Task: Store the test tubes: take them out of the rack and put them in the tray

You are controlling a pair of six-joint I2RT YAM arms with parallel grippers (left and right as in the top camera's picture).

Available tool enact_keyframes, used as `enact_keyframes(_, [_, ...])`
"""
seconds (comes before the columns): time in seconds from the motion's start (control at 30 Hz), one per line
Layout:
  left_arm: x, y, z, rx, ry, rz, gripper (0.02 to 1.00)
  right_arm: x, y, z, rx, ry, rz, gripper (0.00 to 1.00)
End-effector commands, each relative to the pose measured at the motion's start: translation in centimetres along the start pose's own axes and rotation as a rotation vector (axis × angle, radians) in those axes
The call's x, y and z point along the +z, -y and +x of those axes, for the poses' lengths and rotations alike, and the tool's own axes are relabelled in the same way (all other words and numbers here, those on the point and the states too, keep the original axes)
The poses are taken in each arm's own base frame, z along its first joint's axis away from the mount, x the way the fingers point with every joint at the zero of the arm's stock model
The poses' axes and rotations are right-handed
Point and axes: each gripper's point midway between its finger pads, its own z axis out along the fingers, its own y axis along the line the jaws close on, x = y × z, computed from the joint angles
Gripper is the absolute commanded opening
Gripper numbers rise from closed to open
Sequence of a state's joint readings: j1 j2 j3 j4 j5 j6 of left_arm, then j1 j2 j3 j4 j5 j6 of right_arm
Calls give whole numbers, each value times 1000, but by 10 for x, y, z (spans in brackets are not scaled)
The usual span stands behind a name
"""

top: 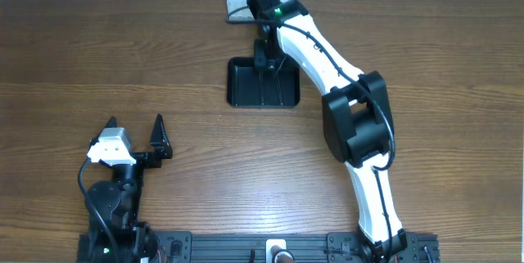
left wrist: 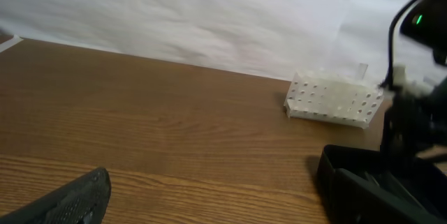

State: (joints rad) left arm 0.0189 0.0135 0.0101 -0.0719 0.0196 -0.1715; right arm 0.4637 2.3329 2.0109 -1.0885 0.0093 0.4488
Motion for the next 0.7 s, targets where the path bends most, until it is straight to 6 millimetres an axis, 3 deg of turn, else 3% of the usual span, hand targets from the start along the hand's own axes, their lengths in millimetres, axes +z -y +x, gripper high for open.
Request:
enact_keyframes(0.03, [0,2,2,19,-3,14,998,-95,-9,-49,-5,250,-59,623])
enact_keyframes(0.13, [0,2,2,19,-3,14,996,-125,2,-76,-7,379,0,678])
enact_keyframes(0.33, [0,2,2,19,-3,14,998,-167,20,-135,-88,662,147,838])
enact_keyframes(0.43, [0,2,2,19,-3,14,998,-181,29,-156,-79,771,214,853])
enact_keyframes(0.53, [0,2,2,19,-3,14,998,-181,40,-179,-33,849,233,862])
enact_keyframes(0.7, [0,2,2,19,-3,14,998,-156,46,-199,-7,878,233,879])
